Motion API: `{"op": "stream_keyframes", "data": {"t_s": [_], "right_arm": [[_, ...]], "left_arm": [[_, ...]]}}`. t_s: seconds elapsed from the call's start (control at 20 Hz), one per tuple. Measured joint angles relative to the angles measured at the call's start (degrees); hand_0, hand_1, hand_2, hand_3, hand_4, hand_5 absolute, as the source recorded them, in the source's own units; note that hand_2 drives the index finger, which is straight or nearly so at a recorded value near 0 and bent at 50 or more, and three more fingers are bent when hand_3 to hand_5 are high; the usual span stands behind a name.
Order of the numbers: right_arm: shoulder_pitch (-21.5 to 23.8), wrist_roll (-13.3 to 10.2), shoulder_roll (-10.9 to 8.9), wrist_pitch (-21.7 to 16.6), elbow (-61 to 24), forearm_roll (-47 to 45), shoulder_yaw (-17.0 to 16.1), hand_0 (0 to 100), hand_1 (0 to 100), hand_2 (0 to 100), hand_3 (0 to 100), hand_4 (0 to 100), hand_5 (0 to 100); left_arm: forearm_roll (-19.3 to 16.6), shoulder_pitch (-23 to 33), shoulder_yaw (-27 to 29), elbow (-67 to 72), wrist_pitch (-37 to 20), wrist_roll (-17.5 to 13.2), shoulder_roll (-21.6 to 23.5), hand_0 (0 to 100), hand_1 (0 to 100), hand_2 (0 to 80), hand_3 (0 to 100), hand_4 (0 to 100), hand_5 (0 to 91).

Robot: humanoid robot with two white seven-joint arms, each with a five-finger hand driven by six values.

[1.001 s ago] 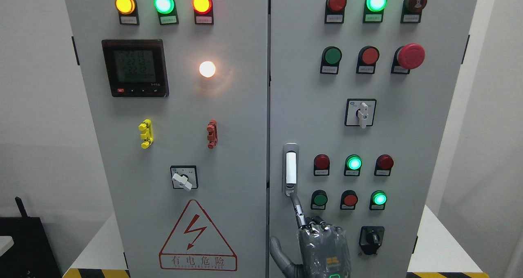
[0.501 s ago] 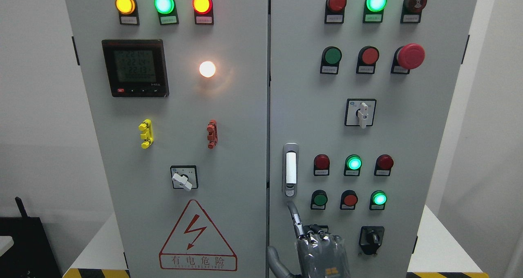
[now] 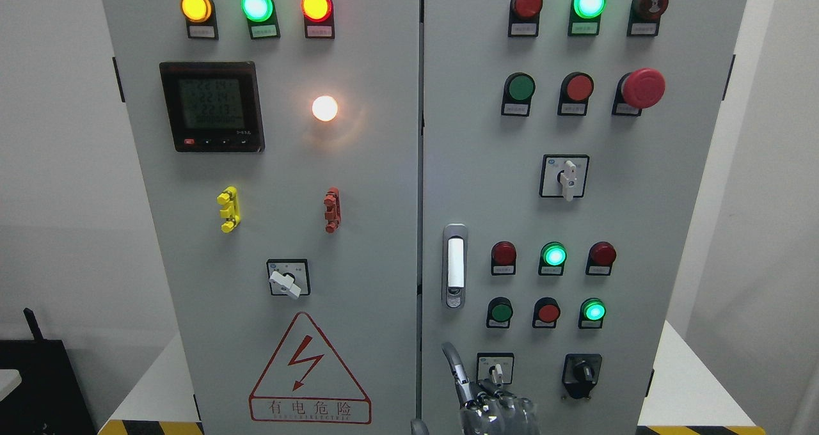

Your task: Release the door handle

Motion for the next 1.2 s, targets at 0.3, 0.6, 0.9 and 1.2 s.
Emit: {"op": "stream_keyframes", "data": {"t_s": [0.3,0.6,0.9,1.2], "right_arm": [[1.3,-0.1,-0.95,-3.2,-2.1,-5.7,0.2,46,0,41,80,78,96],[2.3,-1.1,-3.00,-6.7,-3.3,-12.7,0.2,33,0,64,90,81,96],[2.8,-1.9,-5.13,-8.5,-4.1,-17.4,0.2,28,0,86,100,88,95],[2.5,-2.1,-6.34,-8.7,-4.4,-19.1,0.0,27,0,100,100,91,95]], "left_arm": [[0.0,0.0,0.0,0.0,0.0,0.0,0.0,12,39,0.0,0,0,0.0],[0.0,0.0,0.0,0.0,0.0,0.0,0.0,12,39,0.0,0,0,0.0],[0.0,0.0,0.0,0.0,0.0,0.0,0.0,12,39,0.0,0,0,0.0],[0.0,0.0,0.0,0.0,0.0,0.0,0.0,12,39,0.0,0,0,0.0]]}}
